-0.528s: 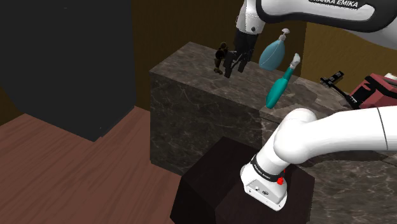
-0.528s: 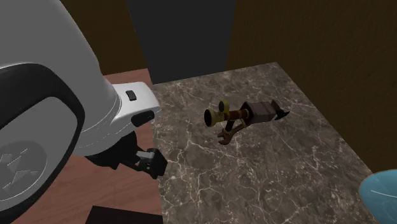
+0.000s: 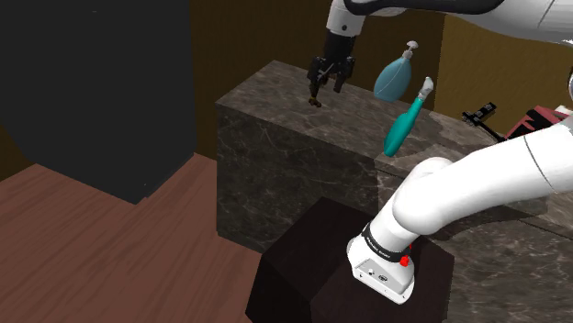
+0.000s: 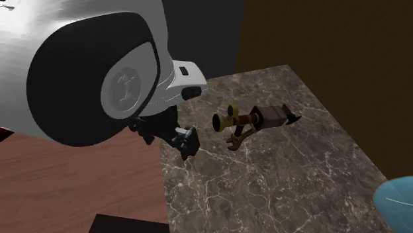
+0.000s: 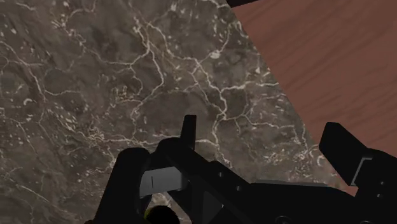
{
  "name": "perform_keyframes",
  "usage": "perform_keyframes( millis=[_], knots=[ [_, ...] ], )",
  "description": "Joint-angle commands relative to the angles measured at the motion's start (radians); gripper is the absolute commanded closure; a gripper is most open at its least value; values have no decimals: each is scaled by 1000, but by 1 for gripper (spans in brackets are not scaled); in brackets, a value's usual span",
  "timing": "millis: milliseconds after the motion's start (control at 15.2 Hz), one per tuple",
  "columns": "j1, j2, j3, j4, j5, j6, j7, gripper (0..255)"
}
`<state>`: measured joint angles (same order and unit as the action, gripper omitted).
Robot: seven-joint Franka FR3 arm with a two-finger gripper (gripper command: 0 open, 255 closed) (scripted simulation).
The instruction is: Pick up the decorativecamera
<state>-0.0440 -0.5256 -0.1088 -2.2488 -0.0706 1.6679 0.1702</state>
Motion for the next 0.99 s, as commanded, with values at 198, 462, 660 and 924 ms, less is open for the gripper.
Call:
perform_keyframes(
  millis=[198, 462, 660, 924],
  knots=[
    [-44, 197, -48, 178, 20, 4, 67, 0],
    [-78, 344, -90, 329, 48, -12, 113, 0],
    [-106, 453, -124, 449, 75, -33, 144, 0],
    [-150, 599, -170, 619, 123, -76, 181, 0]
  ],
)
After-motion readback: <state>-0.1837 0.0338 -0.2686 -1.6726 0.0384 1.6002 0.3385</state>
